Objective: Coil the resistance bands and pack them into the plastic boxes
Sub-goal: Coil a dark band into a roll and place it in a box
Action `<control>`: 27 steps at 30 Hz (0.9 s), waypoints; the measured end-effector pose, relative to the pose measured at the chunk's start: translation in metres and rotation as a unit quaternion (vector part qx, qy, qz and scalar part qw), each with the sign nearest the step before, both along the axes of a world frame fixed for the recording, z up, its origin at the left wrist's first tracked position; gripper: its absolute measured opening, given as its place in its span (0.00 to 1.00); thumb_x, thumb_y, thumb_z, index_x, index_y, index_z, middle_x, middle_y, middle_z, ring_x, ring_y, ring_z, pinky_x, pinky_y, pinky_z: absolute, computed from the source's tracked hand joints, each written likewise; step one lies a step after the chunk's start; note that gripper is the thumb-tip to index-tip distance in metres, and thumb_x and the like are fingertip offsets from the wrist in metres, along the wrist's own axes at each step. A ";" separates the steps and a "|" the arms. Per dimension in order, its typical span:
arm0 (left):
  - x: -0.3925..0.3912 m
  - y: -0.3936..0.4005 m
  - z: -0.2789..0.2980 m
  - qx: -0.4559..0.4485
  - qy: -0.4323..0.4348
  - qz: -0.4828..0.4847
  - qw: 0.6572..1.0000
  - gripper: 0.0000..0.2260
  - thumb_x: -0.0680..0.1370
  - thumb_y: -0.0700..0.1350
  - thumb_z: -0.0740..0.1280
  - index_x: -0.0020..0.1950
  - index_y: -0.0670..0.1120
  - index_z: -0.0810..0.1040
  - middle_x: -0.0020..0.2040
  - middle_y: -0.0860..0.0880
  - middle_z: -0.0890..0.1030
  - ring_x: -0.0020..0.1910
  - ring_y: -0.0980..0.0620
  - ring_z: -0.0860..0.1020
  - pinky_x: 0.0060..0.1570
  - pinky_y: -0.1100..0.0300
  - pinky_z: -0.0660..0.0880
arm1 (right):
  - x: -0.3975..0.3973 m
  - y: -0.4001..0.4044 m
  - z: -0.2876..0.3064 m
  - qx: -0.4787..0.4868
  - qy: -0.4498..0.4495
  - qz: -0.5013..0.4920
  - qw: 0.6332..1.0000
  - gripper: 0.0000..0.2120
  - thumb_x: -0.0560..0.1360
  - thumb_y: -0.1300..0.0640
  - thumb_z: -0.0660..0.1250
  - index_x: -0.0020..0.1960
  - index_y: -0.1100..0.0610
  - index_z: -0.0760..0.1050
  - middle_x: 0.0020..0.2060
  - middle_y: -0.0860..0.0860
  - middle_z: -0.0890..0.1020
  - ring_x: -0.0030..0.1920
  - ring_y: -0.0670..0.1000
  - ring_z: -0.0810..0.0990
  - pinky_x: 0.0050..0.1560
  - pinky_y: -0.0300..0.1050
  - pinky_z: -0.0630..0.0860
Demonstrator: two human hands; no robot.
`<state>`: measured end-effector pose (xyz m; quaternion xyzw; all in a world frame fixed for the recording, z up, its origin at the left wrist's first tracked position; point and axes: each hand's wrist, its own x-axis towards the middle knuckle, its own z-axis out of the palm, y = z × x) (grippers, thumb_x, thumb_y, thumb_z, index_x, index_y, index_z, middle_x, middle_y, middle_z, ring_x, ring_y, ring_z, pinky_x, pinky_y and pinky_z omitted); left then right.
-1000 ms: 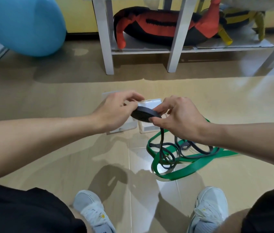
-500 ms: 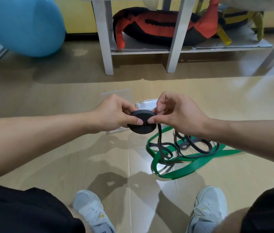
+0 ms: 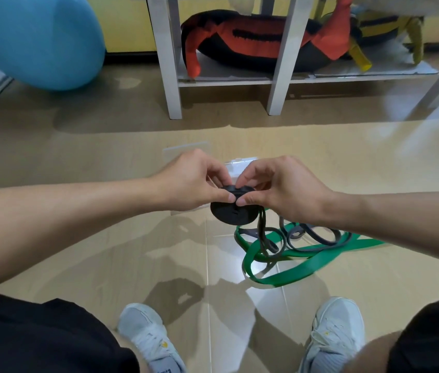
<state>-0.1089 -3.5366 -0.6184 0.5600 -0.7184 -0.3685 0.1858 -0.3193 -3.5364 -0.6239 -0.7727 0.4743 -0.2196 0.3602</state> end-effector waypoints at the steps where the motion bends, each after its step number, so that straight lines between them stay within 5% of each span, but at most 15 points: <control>1: 0.000 -0.001 0.000 -0.005 -0.014 -0.008 1.000 0.06 0.70 0.43 0.81 0.43 0.47 0.86 0.36 0.50 0.87 0.40 0.52 0.87 0.49 0.53 0.84 | 0.001 0.001 -0.001 -0.008 0.003 0.001 1.000 0.10 0.68 0.56 0.82 0.45 0.48 0.82 0.41 0.45 0.87 0.41 0.41 0.85 0.49 0.44 0.83; 12: 0.013 -0.001 -0.011 0.101 0.129 0.067 0.984 0.03 0.77 0.37 0.74 0.46 0.43 0.82 0.42 0.42 0.83 0.42 0.50 0.83 0.45 0.59 0.84 | -0.013 -0.010 -0.001 0.054 -0.029 -0.038 0.997 0.14 0.68 0.55 0.81 0.43 0.55 0.76 0.37 0.52 0.86 0.35 0.48 0.84 0.34 0.40 0.77; 15: 0.012 0.001 -0.010 0.121 0.111 0.038 0.986 0.05 0.77 0.40 0.75 0.49 0.44 0.80 0.44 0.44 0.82 0.41 0.52 0.84 0.45 0.57 0.84 | -0.012 -0.009 -0.003 0.037 -0.020 -0.041 0.998 0.13 0.68 0.56 0.81 0.43 0.55 0.77 0.37 0.52 0.85 0.38 0.54 0.85 0.41 0.50 0.82; 18: 0.007 0.001 -0.008 0.078 0.023 -0.003 0.997 0.13 0.72 0.48 0.79 0.53 0.51 0.81 0.45 0.49 0.84 0.43 0.50 0.85 0.44 0.53 0.85 | -0.005 -0.005 -0.004 0.032 -0.017 -0.012 0.999 0.12 0.68 0.57 0.81 0.40 0.52 0.77 0.37 0.51 0.85 0.39 0.55 0.84 0.42 0.50 0.81; 22: 0.001 0.000 -0.004 0.007 -0.057 -0.027 0.998 0.08 0.69 0.50 0.81 0.44 0.49 0.87 0.33 0.53 0.83 0.31 0.58 0.79 0.35 0.63 0.75 | 0.000 0.002 -0.005 0.018 -0.008 0.017 1.000 0.12 0.68 0.58 0.81 0.41 0.51 0.78 0.37 0.48 0.85 0.39 0.52 0.83 0.44 0.49 0.80; 27: 0.006 0.001 -0.007 0.066 0.015 0.031 0.997 0.08 0.71 0.44 0.81 0.44 0.44 0.85 0.38 0.44 0.87 0.36 0.52 0.84 0.38 0.65 0.79 | -0.001 -0.001 0.000 0.030 -0.031 0.000 0.999 0.14 0.67 0.57 0.82 0.42 0.50 0.76 0.37 0.48 0.86 0.38 0.52 0.84 0.43 0.49 0.81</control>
